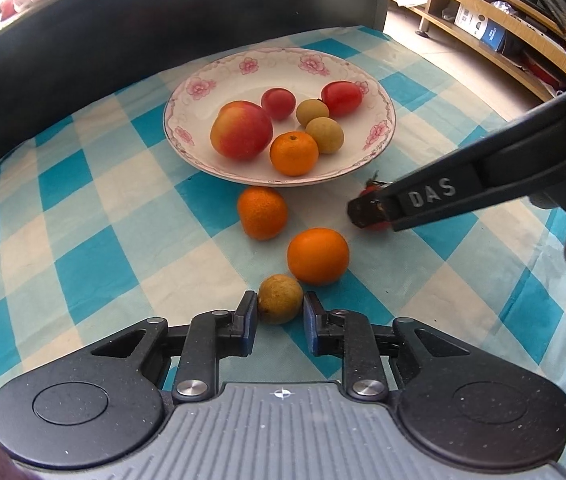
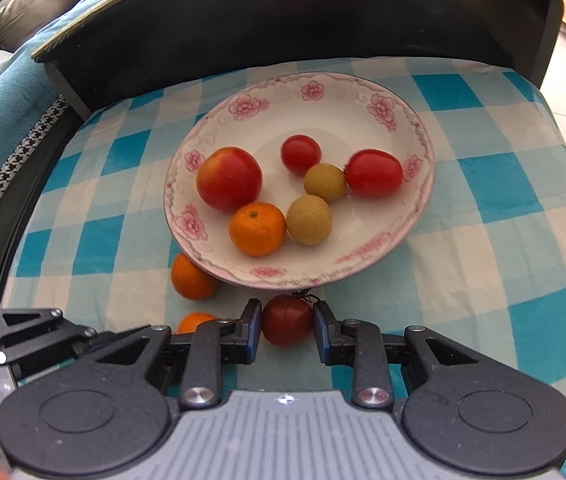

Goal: Organize fruits
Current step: 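Carry the yellow fruit and red tomato with both grippers over the bowl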

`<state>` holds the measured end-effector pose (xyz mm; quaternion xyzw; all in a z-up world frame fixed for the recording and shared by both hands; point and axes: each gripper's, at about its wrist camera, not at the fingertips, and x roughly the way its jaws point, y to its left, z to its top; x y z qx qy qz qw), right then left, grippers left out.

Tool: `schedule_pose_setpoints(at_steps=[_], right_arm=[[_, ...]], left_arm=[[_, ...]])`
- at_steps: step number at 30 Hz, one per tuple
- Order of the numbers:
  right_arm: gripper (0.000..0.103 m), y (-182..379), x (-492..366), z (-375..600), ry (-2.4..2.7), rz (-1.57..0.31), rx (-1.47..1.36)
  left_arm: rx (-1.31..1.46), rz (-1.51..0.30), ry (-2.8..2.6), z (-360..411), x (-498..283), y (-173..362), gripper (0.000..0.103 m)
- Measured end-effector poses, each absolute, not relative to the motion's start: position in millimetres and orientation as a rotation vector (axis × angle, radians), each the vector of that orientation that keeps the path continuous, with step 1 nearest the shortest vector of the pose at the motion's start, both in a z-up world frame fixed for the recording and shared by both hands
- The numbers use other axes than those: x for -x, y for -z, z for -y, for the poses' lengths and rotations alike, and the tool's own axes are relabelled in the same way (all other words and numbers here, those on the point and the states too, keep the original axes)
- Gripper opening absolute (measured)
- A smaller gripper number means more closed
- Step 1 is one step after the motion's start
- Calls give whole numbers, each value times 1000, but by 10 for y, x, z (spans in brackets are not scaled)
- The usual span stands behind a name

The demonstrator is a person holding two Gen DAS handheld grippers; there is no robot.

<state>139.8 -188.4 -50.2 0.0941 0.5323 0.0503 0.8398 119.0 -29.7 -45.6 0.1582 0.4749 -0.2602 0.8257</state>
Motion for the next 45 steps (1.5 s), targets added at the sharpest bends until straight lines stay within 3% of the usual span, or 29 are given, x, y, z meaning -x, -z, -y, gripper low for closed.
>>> schedule_pose_setpoints(at_steps=[21,45], right_arm=[[30,16,-1305,2035,-71,-1070,-153],[30,243,-1807,2094,-59,-1110,-128]], left_arm=[[-252,-913,539,433,-1394,71,31],[-280,-927,521,641,-1770,196,32]])
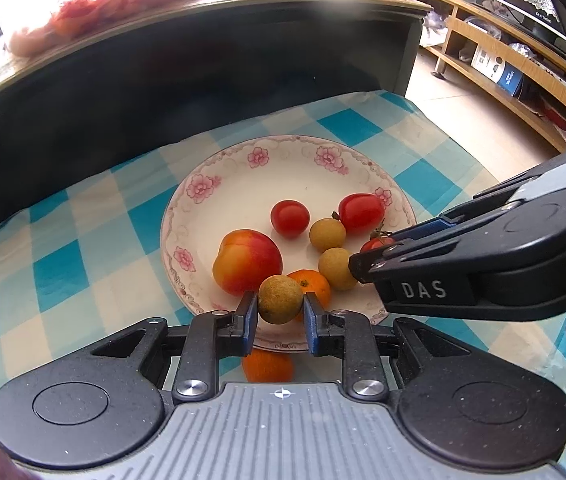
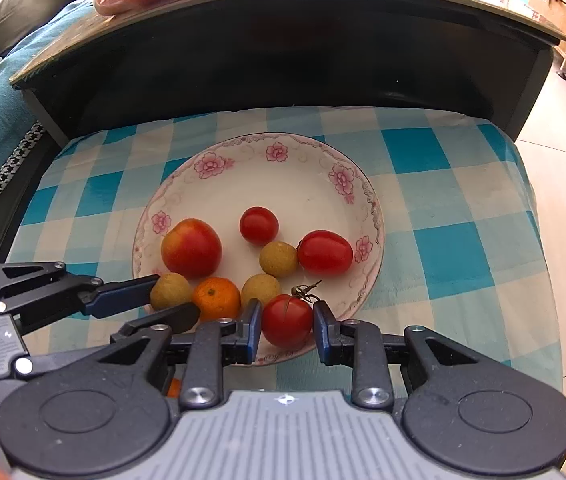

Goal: Organize fruits
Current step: 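Carry the yellow fruit and red tomato with both grippers over the bowl, then open both grippers to release the yellow fruit and tomato into the bowl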

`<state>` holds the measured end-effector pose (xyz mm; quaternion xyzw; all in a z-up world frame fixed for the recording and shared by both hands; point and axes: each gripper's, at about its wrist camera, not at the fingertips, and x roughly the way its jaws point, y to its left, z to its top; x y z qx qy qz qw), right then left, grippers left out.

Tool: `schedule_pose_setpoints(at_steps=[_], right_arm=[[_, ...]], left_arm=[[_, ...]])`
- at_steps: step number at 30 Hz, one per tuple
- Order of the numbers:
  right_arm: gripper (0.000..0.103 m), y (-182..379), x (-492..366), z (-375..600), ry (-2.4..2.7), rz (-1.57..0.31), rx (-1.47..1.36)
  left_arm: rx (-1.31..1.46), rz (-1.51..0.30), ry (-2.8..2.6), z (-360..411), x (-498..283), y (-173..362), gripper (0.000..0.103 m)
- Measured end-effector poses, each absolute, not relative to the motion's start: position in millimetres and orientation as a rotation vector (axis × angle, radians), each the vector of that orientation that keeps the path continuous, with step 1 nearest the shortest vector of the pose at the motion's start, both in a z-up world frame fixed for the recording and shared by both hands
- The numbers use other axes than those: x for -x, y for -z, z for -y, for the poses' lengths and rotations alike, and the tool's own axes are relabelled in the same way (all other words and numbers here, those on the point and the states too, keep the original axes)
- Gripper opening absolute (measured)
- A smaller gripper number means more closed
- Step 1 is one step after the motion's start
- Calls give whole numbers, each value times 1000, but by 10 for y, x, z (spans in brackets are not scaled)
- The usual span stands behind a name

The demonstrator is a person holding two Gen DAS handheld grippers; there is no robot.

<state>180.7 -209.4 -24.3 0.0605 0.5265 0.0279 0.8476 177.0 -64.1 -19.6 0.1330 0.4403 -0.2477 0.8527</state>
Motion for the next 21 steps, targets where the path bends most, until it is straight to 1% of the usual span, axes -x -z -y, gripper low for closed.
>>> schedule_pose_setpoints(at_steps=[5,12,21], right_arm=[[30,285,-1857,2082,-55,-1109,-118],[31,292,-1876,2077,-42,-1095,-98],[31,310,-1901,2062,-39,-1092,-89]], left_arm=[[-287,-923,513,656,-1802,207,32],[-311,-912,507,700,-1816,220,36],[-338,-897,497,731,-1813,222,39]])
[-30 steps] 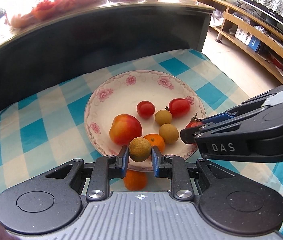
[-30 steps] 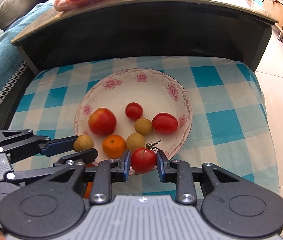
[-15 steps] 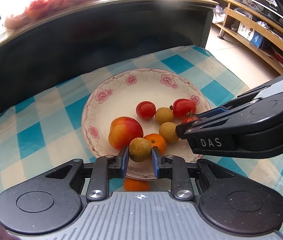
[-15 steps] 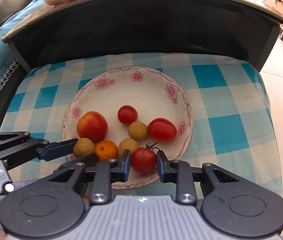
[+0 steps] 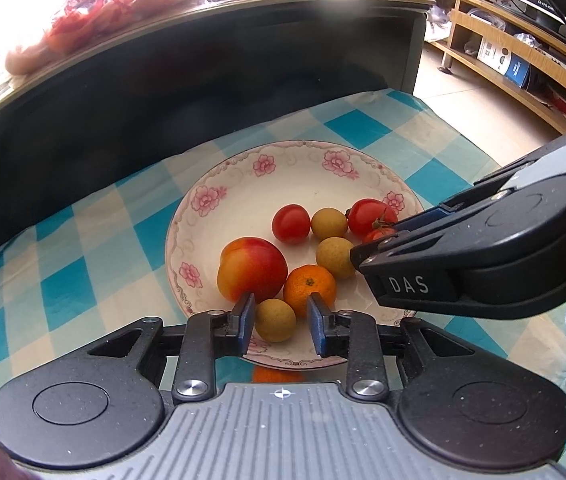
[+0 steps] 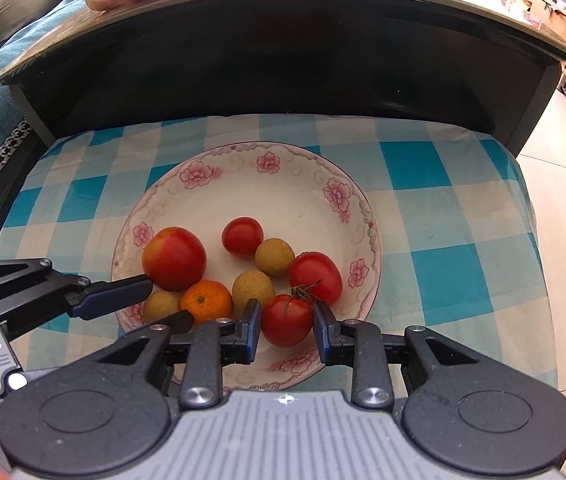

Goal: Organize fruits
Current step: 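Open both grippers to release the yellow fruit and tomato into the bowl, then withdraw both grippers from the bowl toward the two mandarins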

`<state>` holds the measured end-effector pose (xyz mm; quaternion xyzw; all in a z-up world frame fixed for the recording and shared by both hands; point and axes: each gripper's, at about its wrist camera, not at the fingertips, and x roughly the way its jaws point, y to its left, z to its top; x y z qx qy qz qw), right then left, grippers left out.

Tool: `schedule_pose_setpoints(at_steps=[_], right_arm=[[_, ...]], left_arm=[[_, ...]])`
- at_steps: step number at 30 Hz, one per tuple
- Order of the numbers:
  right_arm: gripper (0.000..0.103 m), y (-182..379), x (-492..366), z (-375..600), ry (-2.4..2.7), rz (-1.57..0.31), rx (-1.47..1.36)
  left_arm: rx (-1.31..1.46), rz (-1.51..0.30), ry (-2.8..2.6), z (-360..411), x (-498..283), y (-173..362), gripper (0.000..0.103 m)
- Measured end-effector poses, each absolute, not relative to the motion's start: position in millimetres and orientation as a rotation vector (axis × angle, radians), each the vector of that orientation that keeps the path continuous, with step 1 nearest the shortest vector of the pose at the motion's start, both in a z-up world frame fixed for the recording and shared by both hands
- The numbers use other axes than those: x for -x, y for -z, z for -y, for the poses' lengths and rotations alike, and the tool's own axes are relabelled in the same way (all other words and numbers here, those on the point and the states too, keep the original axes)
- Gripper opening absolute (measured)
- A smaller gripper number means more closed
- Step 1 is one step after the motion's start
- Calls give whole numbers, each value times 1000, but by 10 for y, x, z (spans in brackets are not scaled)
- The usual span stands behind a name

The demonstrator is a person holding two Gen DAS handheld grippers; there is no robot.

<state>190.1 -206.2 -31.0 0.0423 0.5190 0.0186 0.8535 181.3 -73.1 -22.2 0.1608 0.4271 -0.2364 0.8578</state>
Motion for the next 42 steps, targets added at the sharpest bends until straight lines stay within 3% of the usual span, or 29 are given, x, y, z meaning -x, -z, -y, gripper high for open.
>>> schedule_pose_setpoints(at_steps=[42], right_arm=[[31,-101,-1724,1975,-36,-975,-70]], left_arm=[[-391,-806,460,679,-1604,24,54]])
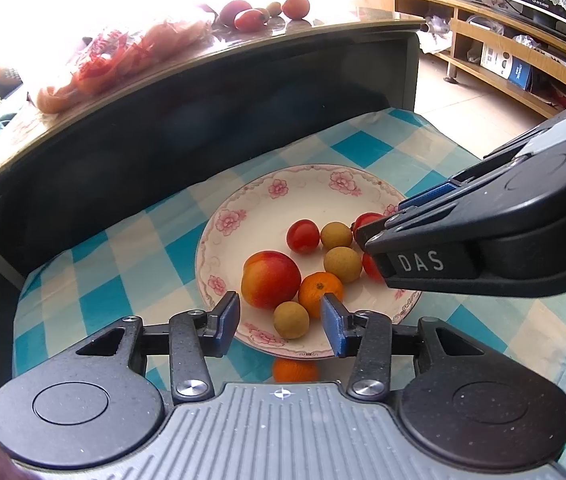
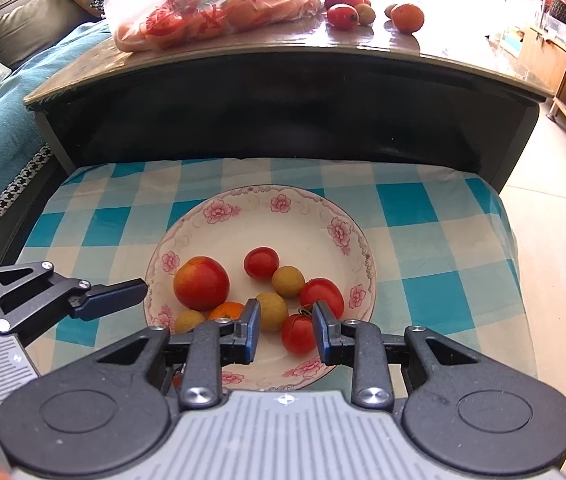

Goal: Organize fruits
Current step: 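Withdraw both grippers from the bowl toward the two mandarins, then move both grippers toward the two mandarins on the cloth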

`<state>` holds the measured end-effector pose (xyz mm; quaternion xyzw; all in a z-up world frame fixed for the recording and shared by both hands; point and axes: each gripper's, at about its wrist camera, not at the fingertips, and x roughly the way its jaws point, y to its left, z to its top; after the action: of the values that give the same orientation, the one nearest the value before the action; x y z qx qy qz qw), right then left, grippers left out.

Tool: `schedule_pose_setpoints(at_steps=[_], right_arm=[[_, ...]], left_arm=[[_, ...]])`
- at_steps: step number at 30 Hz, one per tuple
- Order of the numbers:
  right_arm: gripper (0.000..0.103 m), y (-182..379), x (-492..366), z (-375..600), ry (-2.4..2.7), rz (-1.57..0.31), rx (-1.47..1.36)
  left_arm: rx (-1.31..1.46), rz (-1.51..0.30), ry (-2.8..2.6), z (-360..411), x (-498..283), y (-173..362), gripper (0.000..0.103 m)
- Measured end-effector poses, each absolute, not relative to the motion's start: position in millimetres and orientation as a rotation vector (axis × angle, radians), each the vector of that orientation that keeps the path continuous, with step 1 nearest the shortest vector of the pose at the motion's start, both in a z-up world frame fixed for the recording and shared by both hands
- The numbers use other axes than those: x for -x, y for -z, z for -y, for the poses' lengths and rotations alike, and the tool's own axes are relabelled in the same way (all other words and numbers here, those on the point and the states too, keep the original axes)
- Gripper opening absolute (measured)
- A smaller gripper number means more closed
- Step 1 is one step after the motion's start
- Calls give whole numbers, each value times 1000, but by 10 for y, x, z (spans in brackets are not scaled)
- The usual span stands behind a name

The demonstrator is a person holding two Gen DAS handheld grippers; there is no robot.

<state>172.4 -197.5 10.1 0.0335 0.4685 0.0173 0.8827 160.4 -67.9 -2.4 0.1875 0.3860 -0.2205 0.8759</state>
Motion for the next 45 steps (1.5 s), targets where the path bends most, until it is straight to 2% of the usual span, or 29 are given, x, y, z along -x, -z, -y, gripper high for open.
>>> schedule_pose_setpoints(at_steps=[22,45], right_arm=[[34,-215,-1480,1827,-63,-946,-7],[35,-97,-1230,1465,-124,-1006,88]], left_arm=[[-349,-823,430,424,-1468,-64,57],[-392,-902,428,181,-1297,134,58]])
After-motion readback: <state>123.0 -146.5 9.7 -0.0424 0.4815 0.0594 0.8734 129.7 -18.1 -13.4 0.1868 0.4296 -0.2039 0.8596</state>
